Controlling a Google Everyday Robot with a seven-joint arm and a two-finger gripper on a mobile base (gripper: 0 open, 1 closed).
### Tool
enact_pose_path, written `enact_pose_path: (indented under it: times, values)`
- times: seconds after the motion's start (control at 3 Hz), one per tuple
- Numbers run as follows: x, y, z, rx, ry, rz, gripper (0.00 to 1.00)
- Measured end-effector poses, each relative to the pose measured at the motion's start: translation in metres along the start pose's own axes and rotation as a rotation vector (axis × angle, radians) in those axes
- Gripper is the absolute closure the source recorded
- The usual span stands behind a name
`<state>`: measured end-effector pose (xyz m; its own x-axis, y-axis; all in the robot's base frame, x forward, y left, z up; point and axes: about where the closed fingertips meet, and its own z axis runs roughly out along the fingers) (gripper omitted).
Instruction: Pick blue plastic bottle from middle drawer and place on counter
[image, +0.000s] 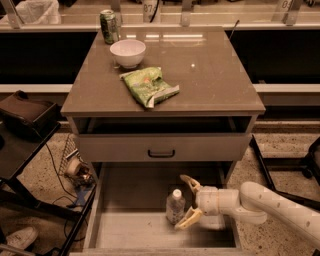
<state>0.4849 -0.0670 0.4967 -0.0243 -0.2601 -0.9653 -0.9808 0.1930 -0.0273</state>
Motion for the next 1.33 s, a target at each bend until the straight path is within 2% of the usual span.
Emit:
enact_pose_path:
  times: [0.33, 0.67, 1.0, 1.33]
  values:
    - [0.019, 0.003, 0.001, -0.011, 0.03, 0.006, 0.18]
    - [0.034, 0.01, 0.002, -0.011, 0.029, 0.023, 0.4]
    - [0.033, 0.011, 0.005, -0.016, 0.027, 0.023, 0.71]
    - [0.032, 0.011, 0.007, -0.019, 0.025, 0.023, 0.96]
